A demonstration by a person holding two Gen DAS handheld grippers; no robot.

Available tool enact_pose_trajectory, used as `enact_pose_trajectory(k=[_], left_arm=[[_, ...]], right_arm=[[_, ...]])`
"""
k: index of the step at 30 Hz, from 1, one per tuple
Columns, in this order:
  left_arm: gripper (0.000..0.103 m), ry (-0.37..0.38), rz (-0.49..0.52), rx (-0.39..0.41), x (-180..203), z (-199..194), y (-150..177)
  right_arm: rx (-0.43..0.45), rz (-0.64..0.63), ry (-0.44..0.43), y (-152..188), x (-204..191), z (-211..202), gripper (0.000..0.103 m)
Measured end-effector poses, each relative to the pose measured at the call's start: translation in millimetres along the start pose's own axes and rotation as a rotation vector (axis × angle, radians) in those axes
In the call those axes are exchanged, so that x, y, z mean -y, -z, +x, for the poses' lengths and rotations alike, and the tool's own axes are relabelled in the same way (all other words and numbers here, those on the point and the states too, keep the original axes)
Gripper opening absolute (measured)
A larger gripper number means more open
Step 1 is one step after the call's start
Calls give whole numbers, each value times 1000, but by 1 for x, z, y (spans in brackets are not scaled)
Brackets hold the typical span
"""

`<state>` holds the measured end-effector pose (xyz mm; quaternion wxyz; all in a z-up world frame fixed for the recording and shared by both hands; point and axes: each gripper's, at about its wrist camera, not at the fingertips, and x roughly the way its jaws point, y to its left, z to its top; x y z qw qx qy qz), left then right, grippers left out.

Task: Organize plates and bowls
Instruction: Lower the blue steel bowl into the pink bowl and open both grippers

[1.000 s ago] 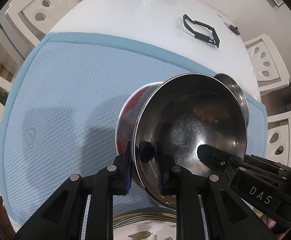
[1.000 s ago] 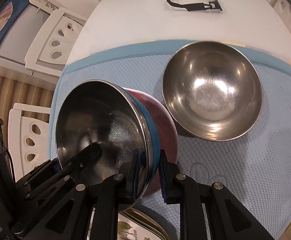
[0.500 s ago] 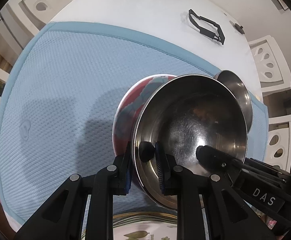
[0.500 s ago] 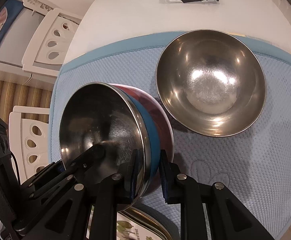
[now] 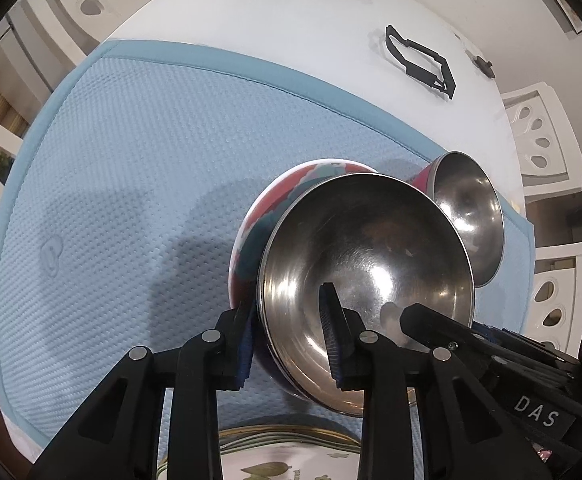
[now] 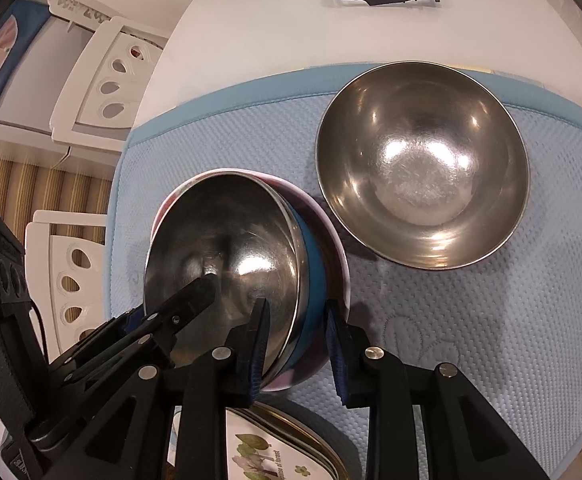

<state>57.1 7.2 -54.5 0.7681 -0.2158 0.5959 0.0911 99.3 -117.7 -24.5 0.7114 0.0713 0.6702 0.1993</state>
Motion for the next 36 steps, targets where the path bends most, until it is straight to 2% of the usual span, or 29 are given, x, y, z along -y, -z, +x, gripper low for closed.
enact_pose_trajectory(k=[36], left_arm=[[27, -64, 7, 3, 10, -5, 6]], right_arm=[[20, -26, -24, 14, -5, -22, 27]])
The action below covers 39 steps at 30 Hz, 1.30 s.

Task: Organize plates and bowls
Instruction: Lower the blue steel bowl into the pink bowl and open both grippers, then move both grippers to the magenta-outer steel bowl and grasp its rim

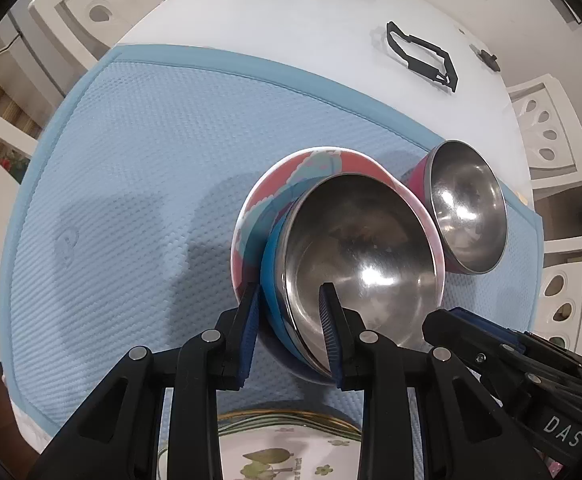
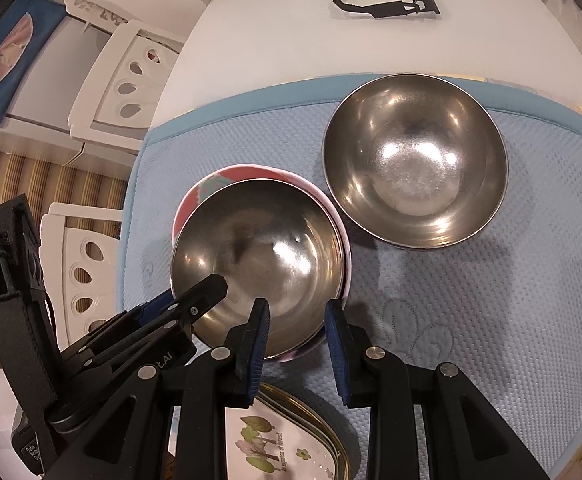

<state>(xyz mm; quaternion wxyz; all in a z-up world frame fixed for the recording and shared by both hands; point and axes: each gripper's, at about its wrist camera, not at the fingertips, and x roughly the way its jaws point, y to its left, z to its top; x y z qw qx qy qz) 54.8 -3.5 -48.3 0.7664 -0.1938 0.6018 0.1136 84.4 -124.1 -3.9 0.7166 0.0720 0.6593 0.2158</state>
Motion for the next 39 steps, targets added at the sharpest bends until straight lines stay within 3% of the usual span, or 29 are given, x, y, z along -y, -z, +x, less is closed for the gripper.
enact_pose_trajectory(k=[6, 8, 9, 11, 14, 15, 16, 29, 39], left_arm=[[31, -7, -14, -21, 3, -1, 3], [31, -22, -12, -20, 6, -1, 4], [31, -26, -12, -20, 6, -2, 4], [34, -29, -24, -21, 8, -5, 4], [52, -10, -42, -14, 11, -10, 0], [66, -5, -48, -2, 13, -12, -2], [73, -2, -54, 11, 15, -16, -3], [73, 0, 49, 69, 70, -21, -40], [73, -85, 175, 28, 103, 26, -71]], right_arm=[[3, 2, -18, 0, 5, -5, 28], [7, 6, -29, -1, 9, -9, 38], [12, 6, -33, -1, 11, -12, 50], [29, 3, -39, -1, 13, -19, 54], [47, 15, -48, -3, 20, -30, 54], [51, 18, -48, -3, 23, -33, 55], [54, 22, -48, -3, 26, -36, 55], [138, 155, -90, -14, 92, -71, 55], [157, 180, -59, -39, 130, -61, 55]])
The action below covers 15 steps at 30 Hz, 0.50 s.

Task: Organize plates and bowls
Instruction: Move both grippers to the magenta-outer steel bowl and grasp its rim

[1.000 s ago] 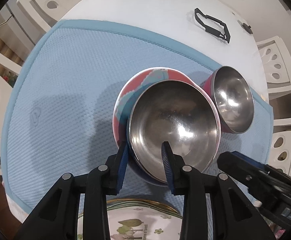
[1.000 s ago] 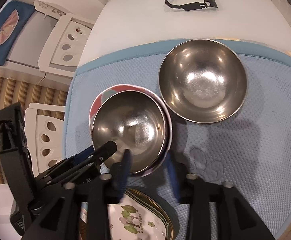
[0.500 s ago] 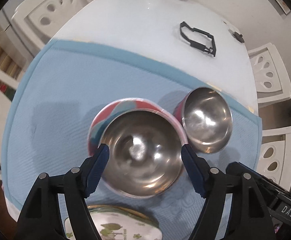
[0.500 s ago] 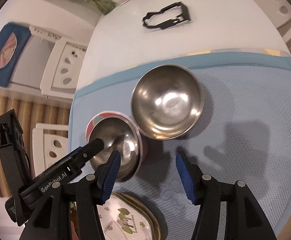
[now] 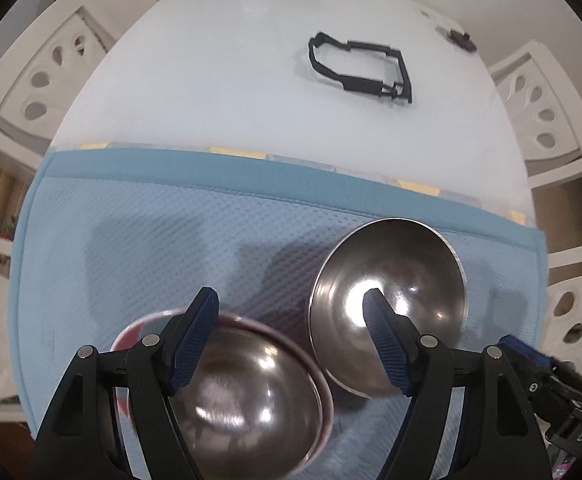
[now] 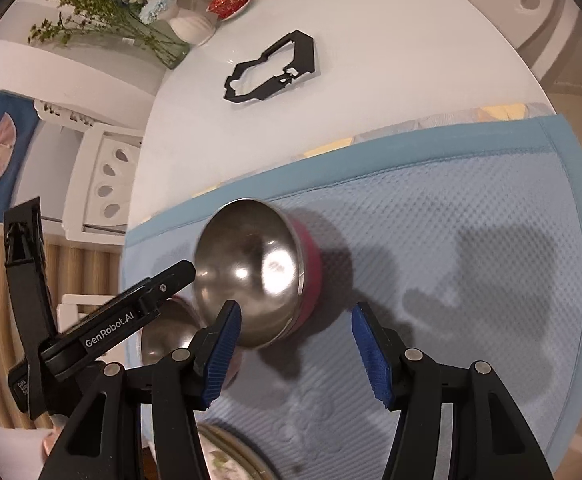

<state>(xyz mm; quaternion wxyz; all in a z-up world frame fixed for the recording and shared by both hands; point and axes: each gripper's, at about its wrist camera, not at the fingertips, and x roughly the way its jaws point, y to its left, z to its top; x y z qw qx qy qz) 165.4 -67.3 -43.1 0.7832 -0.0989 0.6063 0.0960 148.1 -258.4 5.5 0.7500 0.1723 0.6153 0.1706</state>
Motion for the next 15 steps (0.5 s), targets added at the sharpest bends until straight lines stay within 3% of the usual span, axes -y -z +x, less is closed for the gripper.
enact_pose_trajectory(k=[5, 8, 10, 15], left_arm=[[71, -24, 19, -3, 3, 18, -2], [62, -16, 32, -20, 6, 29, -2], [50, -4, 42, -36, 8, 36, -2], [40, 7, 85, -41, 16, 43, -1]], right_arm=[[-35, -8, -11, -9, 8, 28, 55], [-54, -23, -15, -12, 7, 42, 55], [-65, -37, -2, -13, 5, 52, 55], [-86, -46, 13, -15, 5, 68, 55]])
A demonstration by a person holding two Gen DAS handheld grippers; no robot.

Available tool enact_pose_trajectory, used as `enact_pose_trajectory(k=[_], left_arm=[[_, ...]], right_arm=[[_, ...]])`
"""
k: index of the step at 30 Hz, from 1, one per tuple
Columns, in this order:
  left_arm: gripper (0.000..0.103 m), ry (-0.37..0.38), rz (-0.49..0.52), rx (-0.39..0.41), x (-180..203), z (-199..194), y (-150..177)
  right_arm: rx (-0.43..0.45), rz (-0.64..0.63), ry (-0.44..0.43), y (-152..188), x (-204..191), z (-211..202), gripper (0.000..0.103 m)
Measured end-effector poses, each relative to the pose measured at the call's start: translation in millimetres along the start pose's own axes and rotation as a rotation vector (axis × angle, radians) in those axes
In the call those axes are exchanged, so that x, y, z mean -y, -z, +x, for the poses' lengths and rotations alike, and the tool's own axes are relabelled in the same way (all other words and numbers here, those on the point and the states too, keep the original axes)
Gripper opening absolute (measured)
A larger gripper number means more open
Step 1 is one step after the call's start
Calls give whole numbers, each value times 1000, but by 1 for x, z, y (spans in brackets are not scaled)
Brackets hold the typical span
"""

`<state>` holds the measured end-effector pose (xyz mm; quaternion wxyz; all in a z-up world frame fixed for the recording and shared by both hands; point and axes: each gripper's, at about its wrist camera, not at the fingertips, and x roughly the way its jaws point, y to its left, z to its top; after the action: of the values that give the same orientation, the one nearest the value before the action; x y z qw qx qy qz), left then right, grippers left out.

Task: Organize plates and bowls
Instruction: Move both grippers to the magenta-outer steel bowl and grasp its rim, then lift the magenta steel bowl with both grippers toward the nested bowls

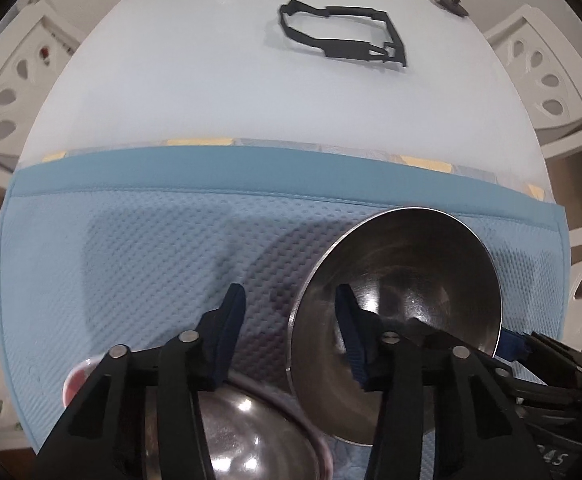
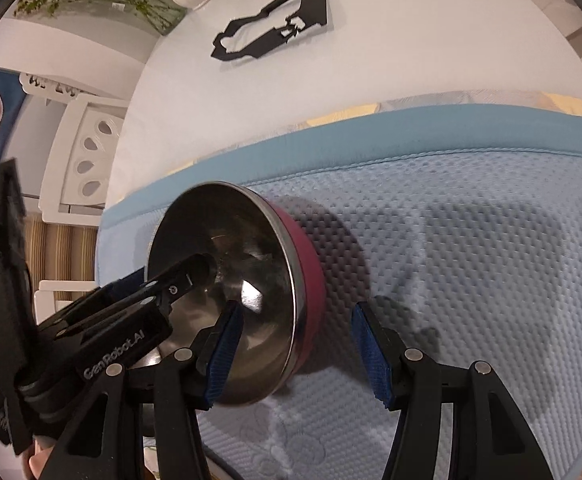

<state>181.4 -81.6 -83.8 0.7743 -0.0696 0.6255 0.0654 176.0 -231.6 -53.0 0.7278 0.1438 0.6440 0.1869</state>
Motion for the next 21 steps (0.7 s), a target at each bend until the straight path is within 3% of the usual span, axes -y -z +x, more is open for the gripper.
enact_pose_trajectory(k=[3, 11, 21], left_arm=[[34, 4, 11, -9, 3, 5, 0], [20, 17, 33, -10, 11, 7, 0], [20, 61, 36, 21, 17, -13, 1]], right_arm=[[-3, 4, 11, -1, 1, 7, 53], [-12, 27, 7, -2, 5, 16, 23], [30, 22, 17, 0, 2, -6, 21]])
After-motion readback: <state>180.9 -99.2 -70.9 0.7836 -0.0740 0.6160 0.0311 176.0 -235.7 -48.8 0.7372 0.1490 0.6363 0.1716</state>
